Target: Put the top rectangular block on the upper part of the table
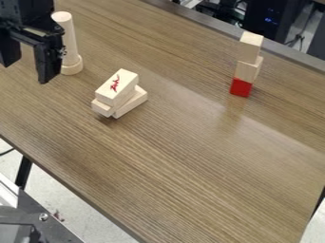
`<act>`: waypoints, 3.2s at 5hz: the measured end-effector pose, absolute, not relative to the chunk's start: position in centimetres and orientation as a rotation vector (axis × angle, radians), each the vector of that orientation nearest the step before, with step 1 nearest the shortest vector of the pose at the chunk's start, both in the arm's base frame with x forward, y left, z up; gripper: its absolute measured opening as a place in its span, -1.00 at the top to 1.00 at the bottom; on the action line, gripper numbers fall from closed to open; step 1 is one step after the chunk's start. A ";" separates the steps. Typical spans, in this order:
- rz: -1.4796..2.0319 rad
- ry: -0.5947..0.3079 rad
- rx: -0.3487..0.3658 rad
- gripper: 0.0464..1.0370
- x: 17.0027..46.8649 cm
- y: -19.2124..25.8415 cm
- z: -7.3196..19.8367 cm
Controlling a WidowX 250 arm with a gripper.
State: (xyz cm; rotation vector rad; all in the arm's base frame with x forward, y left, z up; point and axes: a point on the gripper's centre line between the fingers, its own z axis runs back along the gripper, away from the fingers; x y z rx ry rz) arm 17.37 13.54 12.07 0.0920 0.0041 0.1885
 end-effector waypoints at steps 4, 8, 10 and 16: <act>0.176 0.019 0.012 -0.92 19.9 9.5 12.0; 0.073 -0.057 0.028 -0.92 23.4 8.2 8.2; 0.049 -0.084 0.041 -0.92 24.6 7.8 7.1; 0.114 -0.038 -0.013 -0.07 26.6 9.6 6.2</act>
